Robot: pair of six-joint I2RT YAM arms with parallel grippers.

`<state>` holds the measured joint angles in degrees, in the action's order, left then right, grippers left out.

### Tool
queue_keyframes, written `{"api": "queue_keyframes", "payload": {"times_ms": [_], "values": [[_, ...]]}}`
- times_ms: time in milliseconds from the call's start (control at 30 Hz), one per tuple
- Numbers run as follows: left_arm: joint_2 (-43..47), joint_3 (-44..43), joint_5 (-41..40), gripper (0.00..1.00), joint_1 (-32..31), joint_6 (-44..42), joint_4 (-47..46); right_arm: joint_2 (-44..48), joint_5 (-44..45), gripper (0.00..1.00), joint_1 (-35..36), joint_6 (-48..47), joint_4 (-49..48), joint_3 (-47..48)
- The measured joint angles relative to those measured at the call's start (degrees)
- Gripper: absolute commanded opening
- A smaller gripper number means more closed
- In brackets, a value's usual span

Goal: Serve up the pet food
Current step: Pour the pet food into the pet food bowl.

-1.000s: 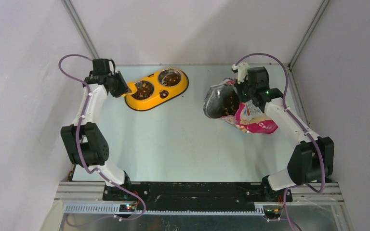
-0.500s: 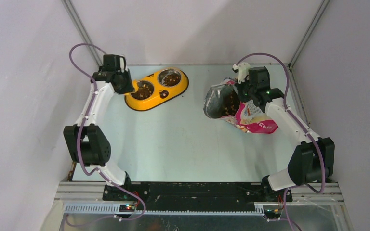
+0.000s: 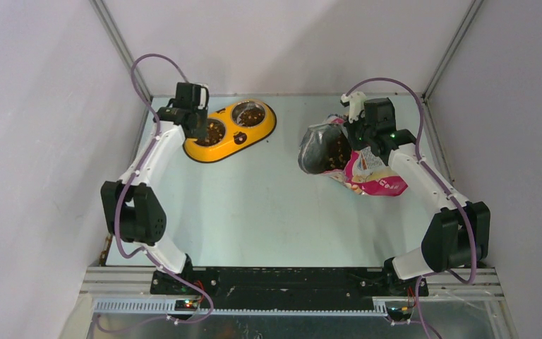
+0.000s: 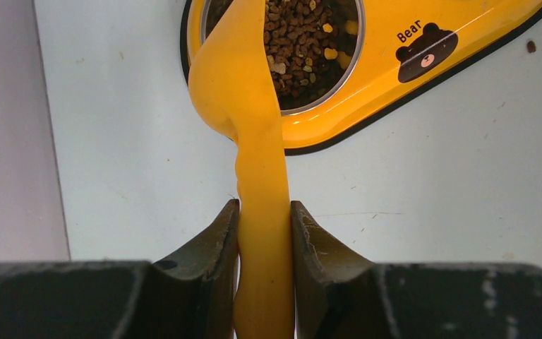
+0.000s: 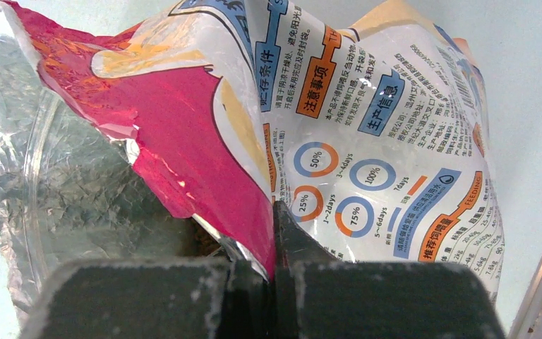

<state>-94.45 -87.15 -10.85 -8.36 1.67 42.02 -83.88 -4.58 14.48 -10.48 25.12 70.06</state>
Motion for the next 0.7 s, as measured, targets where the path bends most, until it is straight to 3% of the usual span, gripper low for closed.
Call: {"api": "queue_keyframes", "payload": {"times_ms": [700], "values": [[0.9, 3.0, -13.1, 0.0, -7.6, -9.7, -3.9, 0.0, -0.2, 0.0, 0.0, 0.0, 0.1, 0.0]]}}
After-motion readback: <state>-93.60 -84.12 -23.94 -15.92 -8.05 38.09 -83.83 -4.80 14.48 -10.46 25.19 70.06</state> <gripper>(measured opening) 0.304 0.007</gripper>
